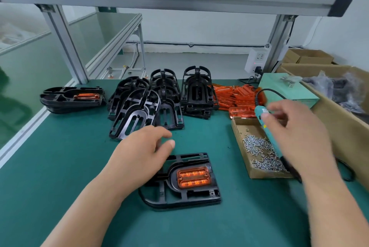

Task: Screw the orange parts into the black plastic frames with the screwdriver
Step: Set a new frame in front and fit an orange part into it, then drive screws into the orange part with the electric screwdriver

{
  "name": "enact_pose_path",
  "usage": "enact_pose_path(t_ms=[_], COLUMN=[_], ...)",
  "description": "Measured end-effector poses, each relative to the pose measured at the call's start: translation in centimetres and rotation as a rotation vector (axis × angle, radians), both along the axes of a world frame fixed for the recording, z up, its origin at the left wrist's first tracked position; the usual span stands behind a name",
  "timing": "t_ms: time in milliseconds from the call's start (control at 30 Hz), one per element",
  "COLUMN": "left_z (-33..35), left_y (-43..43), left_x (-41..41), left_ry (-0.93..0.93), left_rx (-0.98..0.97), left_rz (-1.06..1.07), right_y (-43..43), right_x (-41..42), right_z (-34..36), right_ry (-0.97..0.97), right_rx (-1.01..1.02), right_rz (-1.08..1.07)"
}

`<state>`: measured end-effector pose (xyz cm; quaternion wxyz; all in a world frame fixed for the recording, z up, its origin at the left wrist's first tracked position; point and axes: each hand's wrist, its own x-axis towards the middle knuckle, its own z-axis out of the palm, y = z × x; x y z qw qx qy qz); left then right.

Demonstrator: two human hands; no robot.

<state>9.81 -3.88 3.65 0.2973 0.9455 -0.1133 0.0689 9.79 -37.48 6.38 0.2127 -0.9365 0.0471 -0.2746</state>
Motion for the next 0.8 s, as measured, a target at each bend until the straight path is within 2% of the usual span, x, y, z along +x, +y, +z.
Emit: enact_pose_path(t_ms=[67,167,300,367,467,567,633,733,800], left_z=[-0.1,0.4,1.1,1.3,1.2,1.0,0.9,0.9,0.9], left_y=[0.1,0.5,1.1,1.4,1.4,1.3,1.0,0.4,-0.1], left_x=[0.3,0.9,1.3,1.5,1.5,1.5,1.4,1.1,0.8], left_ry=[0.088,0.280,0.506,0.580,0.625,0.651,0.667,0.660,0.646], left_rx=[-0.269,-0.653,-1.265,-1.435,-1.519,-1.577,-1.590,-1.574,-1.529], left_rz=[0.041,0.098,0.035,0.013,-0.040,-0.069,-0.080,-0.095,-0.090], right_y=[-2.4,-3.9,-3.4,-3.4,-3.8,-4.5,-4.8,-3.2,-1.1], right_x=[0.2,-0.1,-0.2,0.0,0.1,0.2,0.2,0.3,0.7], right_z=[-0.1,-0.7,-0.8,-0.7,-1.0,-1.3,-1.4,-1.2,-1.3], right_ry=[0.187,0.426,0.554,0.572,0.504,0.397,0.277,0.035,-0.037], right_rx=[-0.123,-0.242,-0.338,-0.322,-0.255,-0.051,0.195,0.851,1.235], right_rz=[-0.131,-0.187,-0.130,-0.124,-0.127,-0.079,-0.014,0.160,0.286])
